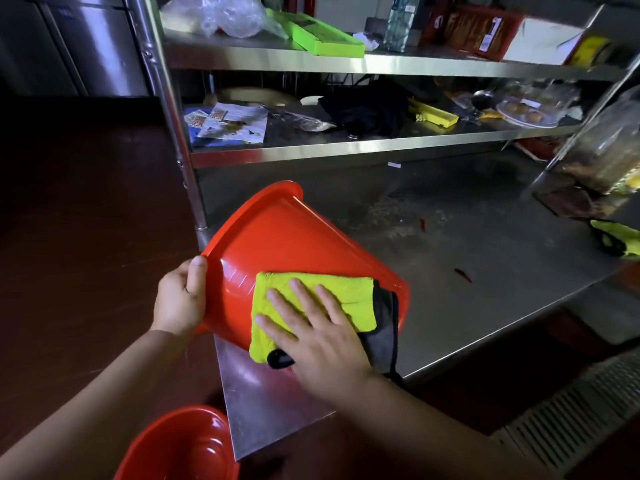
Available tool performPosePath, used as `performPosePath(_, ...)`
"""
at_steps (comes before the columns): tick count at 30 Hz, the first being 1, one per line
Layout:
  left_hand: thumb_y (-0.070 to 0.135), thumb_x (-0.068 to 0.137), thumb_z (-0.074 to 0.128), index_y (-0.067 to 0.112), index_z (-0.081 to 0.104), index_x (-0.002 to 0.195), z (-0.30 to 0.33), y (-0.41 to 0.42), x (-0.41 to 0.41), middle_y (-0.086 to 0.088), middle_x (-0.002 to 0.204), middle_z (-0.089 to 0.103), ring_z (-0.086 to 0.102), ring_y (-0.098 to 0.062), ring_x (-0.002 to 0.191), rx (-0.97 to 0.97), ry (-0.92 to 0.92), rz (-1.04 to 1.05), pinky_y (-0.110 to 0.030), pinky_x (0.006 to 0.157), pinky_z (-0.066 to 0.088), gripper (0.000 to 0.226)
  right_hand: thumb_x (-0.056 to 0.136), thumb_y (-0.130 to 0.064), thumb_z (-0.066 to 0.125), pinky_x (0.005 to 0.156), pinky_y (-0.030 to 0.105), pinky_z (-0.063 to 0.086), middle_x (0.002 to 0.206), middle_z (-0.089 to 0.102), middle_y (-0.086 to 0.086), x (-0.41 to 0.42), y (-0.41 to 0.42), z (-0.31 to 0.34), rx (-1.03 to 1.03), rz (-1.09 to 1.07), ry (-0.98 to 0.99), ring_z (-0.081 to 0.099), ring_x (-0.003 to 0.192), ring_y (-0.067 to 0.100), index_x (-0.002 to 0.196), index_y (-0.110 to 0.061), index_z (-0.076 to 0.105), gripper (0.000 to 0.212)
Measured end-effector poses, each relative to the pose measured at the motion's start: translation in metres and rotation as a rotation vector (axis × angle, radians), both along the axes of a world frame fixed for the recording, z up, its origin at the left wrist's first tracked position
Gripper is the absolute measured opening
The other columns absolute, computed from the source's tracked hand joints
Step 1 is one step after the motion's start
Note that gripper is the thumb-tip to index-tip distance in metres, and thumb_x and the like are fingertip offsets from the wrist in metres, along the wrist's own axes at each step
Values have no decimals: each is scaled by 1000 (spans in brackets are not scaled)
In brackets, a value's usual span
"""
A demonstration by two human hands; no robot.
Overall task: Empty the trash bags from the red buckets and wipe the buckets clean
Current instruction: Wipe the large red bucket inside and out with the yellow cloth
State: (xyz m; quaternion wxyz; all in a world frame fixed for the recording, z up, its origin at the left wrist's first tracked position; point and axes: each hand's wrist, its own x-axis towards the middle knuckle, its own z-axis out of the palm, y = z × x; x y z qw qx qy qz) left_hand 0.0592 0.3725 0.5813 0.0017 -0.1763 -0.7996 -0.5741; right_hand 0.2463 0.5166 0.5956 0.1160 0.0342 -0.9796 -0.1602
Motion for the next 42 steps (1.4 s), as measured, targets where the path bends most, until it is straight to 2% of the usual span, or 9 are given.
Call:
performPosePath(8,59,81,36,25,30,51,-5,2,4,7,56,29,26,-4,49,108,-46,-26,-32,54,25,46,85,-45,44,108,39,31,153,31,-6,-15,69,33,-370,-284,146,31,140,21,143,-37,35,59)
performPosePath(13,60,80,36,7,37,58,-17,-8,6,-3,60,34,34,-11,56,157,-30,-55,-27,54,30,57,89,-47,46,82,26,35,128,56,-12,-24,116,45,-869,-545,99,54,114,20,132,-41,44,43)
performPosePath(16,55,76,38,-4,42,70,-11,-10,6,-10,67,39,38,-22,65,174,-165,-83,-35,61,33,60,92,-43,45,92,30,37,140,47,-8,-21,109,41,-767,-507,117,48,123,19,138,-35,39,47)
performPosePath(18,50,77,34,9,45,68,7,-9,6,-8,65,41,40,-24,66,105,-159,-75,-39,61,34,43,93,-44,43,104,33,33,149,38,-6,-18,95,38,-651,-481,122,40,132,19,142,-31,37,51)
performPosePath(22,61,77,39,21,57,75,69,24,-17,2,70,59,56,-25,73,-390,83,-44,-36,65,42,44,89,-50,38,107,44,34,151,35,2,-1,53,30,-459,-411,153,37,136,27,144,-33,33,58)
performPosePath(25,61,81,49,17,68,90,97,50,-34,-8,86,68,64,-28,85,-520,-20,-127,-37,83,51,49,85,-52,42,105,52,34,153,31,6,18,25,19,-365,-318,155,31,139,33,146,-34,29,65)
performPosePath(30,58,89,44,11,61,71,91,47,-28,-2,58,55,54,-20,56,-534,111,-72,-29,54,38,53,92,-59,34,108,54,30,151,35,9,37,-3,-1,-187,-37,183,30,137,41,141,-35,40,55)
performPosePath(38,48,95,40,11,65,87,73,21,-22,-11,85,67,61,-26,84,-257,59,-61,-34,78,45,46,84,-49,45,107,42,32,154,30,-6,13,41,22,-417,-217,156,28,141,24,144,-39,31,63)
performPosePath(42,44,95,43,16,67,94,56,-2,-16,1,92,67,60,-14,91,-108,-12,-89,-29,84,42,37,87,-52,38,85,32,41,124,59,-5,-19,76,35,-830,-513,57,55,115,24,126,-37,49,43)
